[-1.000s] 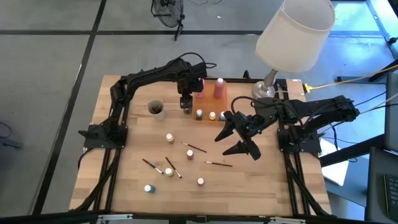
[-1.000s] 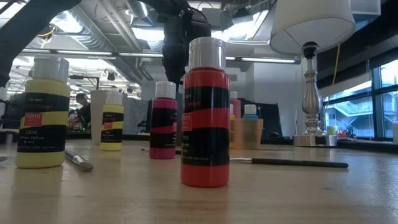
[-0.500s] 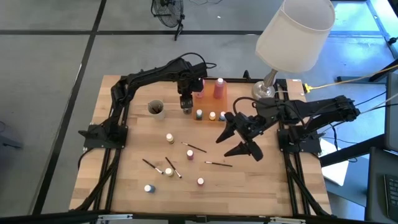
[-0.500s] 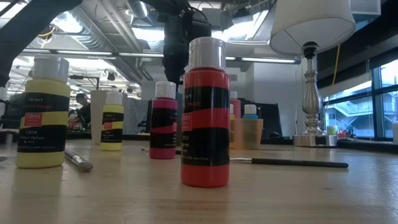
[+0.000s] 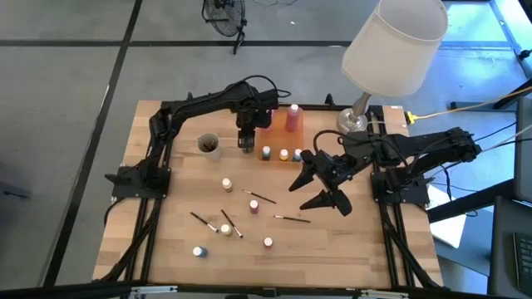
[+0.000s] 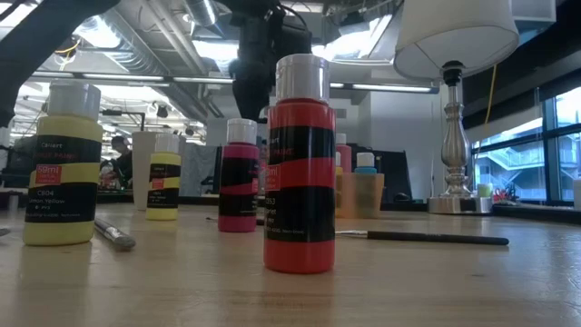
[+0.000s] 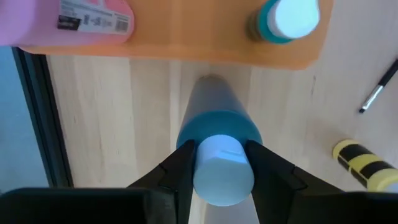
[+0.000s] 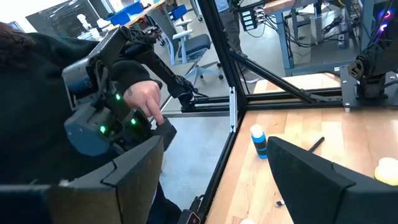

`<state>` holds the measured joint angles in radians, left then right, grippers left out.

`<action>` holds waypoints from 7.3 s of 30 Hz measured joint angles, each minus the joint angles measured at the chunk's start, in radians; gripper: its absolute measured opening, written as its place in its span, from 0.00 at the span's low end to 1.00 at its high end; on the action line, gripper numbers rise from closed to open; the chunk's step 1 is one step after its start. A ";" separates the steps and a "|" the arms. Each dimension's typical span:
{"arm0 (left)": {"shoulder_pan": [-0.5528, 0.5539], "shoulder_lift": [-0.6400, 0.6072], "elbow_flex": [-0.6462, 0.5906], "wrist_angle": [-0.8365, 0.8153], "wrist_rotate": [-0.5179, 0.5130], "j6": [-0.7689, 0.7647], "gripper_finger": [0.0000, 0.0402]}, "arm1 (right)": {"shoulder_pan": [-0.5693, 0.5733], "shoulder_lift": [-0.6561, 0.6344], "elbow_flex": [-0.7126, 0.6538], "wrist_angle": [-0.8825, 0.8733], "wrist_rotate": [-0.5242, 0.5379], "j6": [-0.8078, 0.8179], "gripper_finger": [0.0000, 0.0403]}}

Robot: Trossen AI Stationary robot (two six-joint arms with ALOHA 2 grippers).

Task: Pick & Place Paint Supplies
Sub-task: Put the large black paint bottle into the orange bin

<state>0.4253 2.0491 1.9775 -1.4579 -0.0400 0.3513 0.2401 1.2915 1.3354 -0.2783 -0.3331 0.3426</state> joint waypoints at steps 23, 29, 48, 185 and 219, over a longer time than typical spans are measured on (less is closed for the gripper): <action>-0.051 -0.200 0.005 -0.025 -0.207 0.010 0.29 | 0.000 0.000 0.000 0.039 0.019 -0.018 0.72; -0.054 -0.235 0.006 0.031 -0.213 0.068 0.29 | 0.000 0.000 -0.001 0.051 0.026 -0.017 0.72; -0.067 -0.218 0.193 0.048 -0.114 0.142 0.29 | 0.010 0.000 -0.001 0.051 0.062 0.013 0.72; 0.034 0.127 0.205 0.113 0.017 0.370 0.35 | -0.037 -0.050 -0.001 -0.040 0.062 0.035 0.72; 0.042 0.125 0.206 0.115 -0.003 0.342 0.40 | -0.037 -0.049 -0.001 -0.040 0.071 0.033 0.72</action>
<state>0.4675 2.1738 2.1834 -1.3426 -0.0425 0.6934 0.2035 1.2427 1.3346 -0.3182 -0.2625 0.3760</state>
